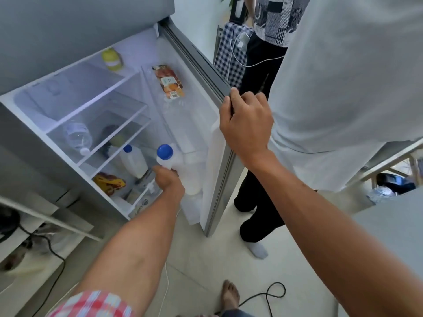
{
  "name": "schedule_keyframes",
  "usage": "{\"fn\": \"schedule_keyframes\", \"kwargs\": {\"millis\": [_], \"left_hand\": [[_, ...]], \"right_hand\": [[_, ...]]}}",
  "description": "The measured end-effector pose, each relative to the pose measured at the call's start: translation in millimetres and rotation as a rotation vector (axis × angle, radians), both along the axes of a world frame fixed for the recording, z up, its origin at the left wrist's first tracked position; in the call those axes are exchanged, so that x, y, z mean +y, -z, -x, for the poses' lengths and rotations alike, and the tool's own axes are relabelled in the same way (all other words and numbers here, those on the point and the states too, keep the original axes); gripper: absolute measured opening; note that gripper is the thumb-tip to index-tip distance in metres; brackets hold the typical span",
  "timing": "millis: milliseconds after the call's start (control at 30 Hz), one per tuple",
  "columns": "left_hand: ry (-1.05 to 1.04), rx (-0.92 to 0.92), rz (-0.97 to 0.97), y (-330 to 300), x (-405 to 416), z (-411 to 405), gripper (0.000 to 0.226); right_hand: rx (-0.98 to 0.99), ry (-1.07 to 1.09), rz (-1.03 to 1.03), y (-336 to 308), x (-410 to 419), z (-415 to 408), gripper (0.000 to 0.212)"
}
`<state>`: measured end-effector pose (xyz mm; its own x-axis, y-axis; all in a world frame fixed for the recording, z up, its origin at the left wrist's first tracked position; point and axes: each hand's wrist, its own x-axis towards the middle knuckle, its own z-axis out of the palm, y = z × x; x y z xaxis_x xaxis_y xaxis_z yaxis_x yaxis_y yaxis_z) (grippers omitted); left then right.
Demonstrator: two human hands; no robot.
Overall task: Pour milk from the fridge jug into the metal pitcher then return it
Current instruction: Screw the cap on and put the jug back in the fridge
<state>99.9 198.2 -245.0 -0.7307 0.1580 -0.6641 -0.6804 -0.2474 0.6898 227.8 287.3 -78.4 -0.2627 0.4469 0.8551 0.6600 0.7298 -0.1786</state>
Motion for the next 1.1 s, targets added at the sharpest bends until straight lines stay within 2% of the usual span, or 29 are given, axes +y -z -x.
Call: {"fn": "schedule_keyframes", "kwargs": {"millis": [267,500,667,767,867,1000,1100], "left_hand": [[0.369,0.194,0.158,-3,9,-10,0.039],[0.733,0.455,0.405,4,-1,1,0.035],[0.749,0.707,0.557,-35,-32,13,0.029],[0.589,0.81,0.492,-64,-50,18,0.027],[0.516,0.895,0.433,-96,-67,18,0.026],[0.515,0.897,0.489,-117,-84,26,0.031],[0.509,0.827,0.491,-121,-95,34,0.044]], "right_hand": [[0.0,0.004,0.009,-1,-2,0,0.027],[-0.024,0.022,0.017,0,-4,3,0.028],[-0.028,0.041,0.069,-4,-16,6,0.028],[-0.084,0.032,0.112,-7,-29,10,0.028],[-0.139,0.009,0.169,-8,-48,20,0.025],[-0.233,0.002,0.284,-14,-82,41,0.03],[-0.229,-0.095,0.405,-25,-107,58,0.025]]}}
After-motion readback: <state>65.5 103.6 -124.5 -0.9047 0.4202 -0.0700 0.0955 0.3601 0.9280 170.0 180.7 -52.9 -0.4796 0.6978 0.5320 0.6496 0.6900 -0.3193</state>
